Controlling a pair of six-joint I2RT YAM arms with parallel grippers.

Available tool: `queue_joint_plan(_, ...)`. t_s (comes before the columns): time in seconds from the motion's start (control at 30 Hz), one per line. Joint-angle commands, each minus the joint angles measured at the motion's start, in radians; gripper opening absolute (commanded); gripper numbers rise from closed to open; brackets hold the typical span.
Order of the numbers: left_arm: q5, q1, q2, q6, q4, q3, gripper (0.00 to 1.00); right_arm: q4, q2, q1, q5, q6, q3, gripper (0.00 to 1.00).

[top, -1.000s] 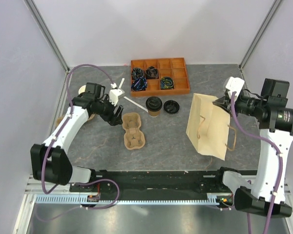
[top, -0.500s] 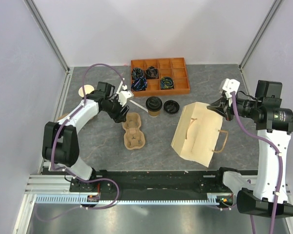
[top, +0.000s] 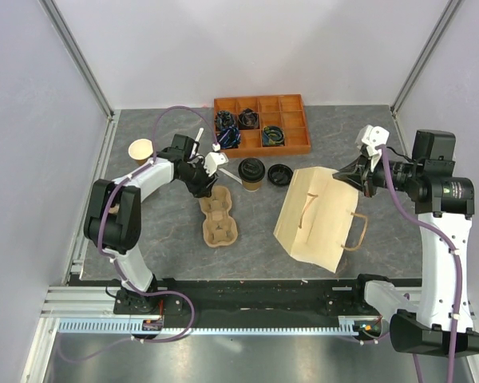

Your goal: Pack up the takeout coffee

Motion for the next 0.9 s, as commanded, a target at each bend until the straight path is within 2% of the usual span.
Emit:
queue_joint_plan(0.0, 0.017, -0.005, 0.008, 0.067, 0.039, 0.038, 0.42, 0.055, 0.0, 0.018, -0.024, 0.056, -0.015, 0.0)
queue_joint_plan(0.07, 0.026, -0.005, -0.001, 0.073, 0.039, 0.03, 0.33, 0.068, -0.008, 0.026, -0.024, 0.086, -0.03, 0.0)
queue_joint_plan(0.23, 0.037, -0.006, -0.063, 0.081, 0.019, 0.016, 0.17, 0.109, -0.03, 0.038, -0.014, 0.143, -0.052, 0.0)
queue_joint_plan(0.33, 0.046, -0.005, -0.12, 0.091, -0.004, -0.014, 0.03, 0.115, -0.042, 0.047, -0.006, 0.157, -0.067, 0.0)
queue_joint_plan(0.5, 0.041, -0.006, -0.162, 0.098, -0.021, -0.057, 0.02, 0.132, -0.059, 0.051, 0.002, 0.18, -0.084, 0.0)
queue_joint_plan(0.77, -0.041, -0.005, -0.058, 0.045, -0.051, -0.053, 0.02, 0.149, -0.048, 0.057, 0.015, 0.183, -0.087, 0.0)
queue_joint_plan(0.87, -0.043, -0.005, -0.042, 0.058, -0.062, -0.05, 0.14, 0.149, -0.042, 0.06, 0.017, 0.18, -0.09, 0.0)
